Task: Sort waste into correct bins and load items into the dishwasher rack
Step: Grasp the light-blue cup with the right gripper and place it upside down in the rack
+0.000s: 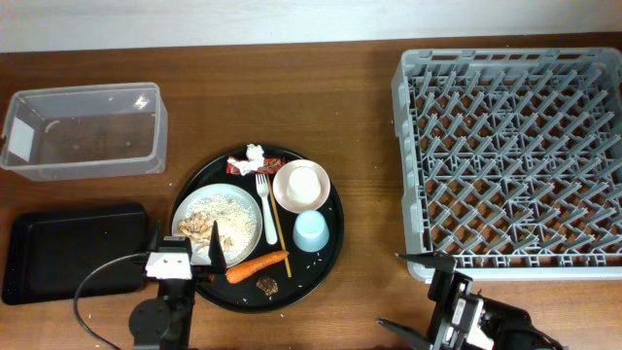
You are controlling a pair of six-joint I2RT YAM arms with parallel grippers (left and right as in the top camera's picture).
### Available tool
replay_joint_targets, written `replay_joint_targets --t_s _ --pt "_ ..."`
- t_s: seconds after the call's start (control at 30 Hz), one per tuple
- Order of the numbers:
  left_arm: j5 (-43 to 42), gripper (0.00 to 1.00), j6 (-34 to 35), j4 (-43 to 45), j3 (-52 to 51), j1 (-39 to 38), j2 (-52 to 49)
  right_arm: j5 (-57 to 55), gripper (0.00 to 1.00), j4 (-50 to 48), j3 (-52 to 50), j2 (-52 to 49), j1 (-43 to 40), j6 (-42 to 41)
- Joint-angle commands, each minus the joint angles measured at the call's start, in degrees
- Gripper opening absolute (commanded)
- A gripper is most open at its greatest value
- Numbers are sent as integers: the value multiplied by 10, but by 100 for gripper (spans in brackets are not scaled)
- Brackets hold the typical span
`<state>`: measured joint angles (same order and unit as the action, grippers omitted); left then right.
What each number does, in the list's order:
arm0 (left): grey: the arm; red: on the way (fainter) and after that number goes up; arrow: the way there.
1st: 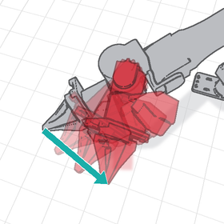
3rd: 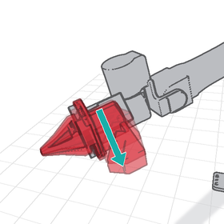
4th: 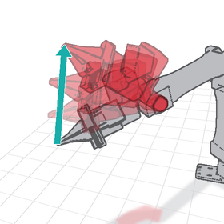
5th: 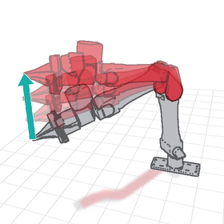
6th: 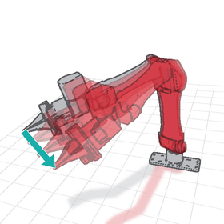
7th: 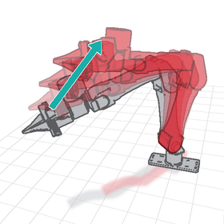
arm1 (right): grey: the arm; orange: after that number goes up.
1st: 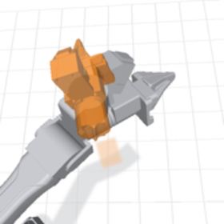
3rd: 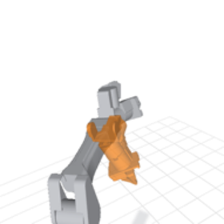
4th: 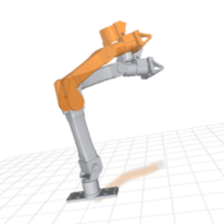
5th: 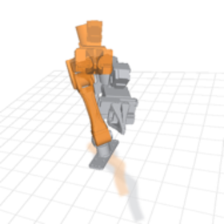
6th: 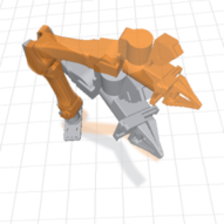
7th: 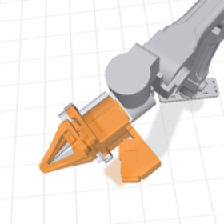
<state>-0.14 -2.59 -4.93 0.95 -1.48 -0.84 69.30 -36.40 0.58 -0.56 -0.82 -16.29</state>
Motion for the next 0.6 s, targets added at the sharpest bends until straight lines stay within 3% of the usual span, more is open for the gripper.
replay_joint_targets --t_s 0.0,0.1,0.27,0.43,0.5,0.57 --pt "4 99 -2 1 -4 1 5 -83 99 -2 2 3 -3 -81" --pt "4 99 -2 1 -4 1 5 -145 99 73 39 -9 -3 -70" --pt "4 99 -2 1 -4 1 5 -164 99 283 182 -116 -3 86" --pt "4 99 -2 1 -4 1 5 -216 99 524 431 -377 8 150" --pt "4 99 -2 1 -4 1 5 -214 99 645 541 -484 51 192" --pt "4 99 -3 1 -4 1 5 -172 98 691 601 -558 101 191"
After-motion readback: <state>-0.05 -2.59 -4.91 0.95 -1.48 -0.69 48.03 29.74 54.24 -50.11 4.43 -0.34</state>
